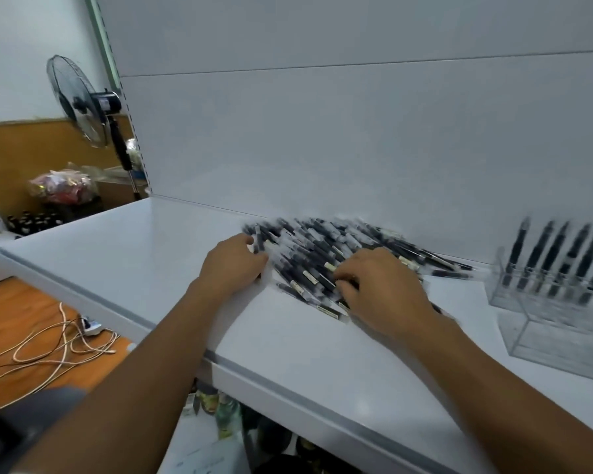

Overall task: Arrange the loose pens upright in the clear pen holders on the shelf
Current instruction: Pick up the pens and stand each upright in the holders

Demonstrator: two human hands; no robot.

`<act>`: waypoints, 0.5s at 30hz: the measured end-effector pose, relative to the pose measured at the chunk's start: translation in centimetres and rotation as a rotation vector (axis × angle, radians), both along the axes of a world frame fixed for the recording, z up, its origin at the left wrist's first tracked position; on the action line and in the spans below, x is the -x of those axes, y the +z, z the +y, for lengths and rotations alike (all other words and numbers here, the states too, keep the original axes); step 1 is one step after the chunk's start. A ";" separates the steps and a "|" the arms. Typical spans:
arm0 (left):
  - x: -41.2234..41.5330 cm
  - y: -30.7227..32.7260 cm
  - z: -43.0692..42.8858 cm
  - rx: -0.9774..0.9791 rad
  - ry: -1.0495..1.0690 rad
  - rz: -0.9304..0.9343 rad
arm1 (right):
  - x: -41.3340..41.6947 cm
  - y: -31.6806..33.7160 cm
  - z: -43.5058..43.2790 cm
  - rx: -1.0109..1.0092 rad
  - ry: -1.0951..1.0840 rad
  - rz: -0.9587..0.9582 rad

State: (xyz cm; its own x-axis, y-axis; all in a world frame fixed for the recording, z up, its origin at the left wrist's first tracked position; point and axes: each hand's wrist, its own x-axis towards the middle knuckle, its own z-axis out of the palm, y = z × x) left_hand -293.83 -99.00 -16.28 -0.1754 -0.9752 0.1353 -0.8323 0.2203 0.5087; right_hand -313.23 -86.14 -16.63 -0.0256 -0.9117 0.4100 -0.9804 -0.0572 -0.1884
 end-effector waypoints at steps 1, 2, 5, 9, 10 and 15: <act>0.1 0.1 -0.3 -0.017 -0.001 0.006 | 0.2 0.1 0.0 0.009 -0.014 -0.056; 0.3 0.3 -0.4 -0.024 0.000 0.010 | 0.3 0.2 0.1 0.010 -0.030 -0.119; 0.7 0.9 -0.9 -0.080 0.009 0.037 | 0.8 0.4 0.2 0.056 -0.069 -0.286; 0.8 1.6 -1.4 -0.219 0.024 0.171 | 0.8 0.4 0.2 0.108 -0.108 -0.278; 0.8 1.7 -1.4 -0.250 0.026 0.215 | 0.7 0.5 0.1 0.096 -0.111 -0.275; 0.5 1.6 -1.0 -0.297 0.041 0.344 | 0.4 0.6 -0.6 0.045 -0.109 -0.215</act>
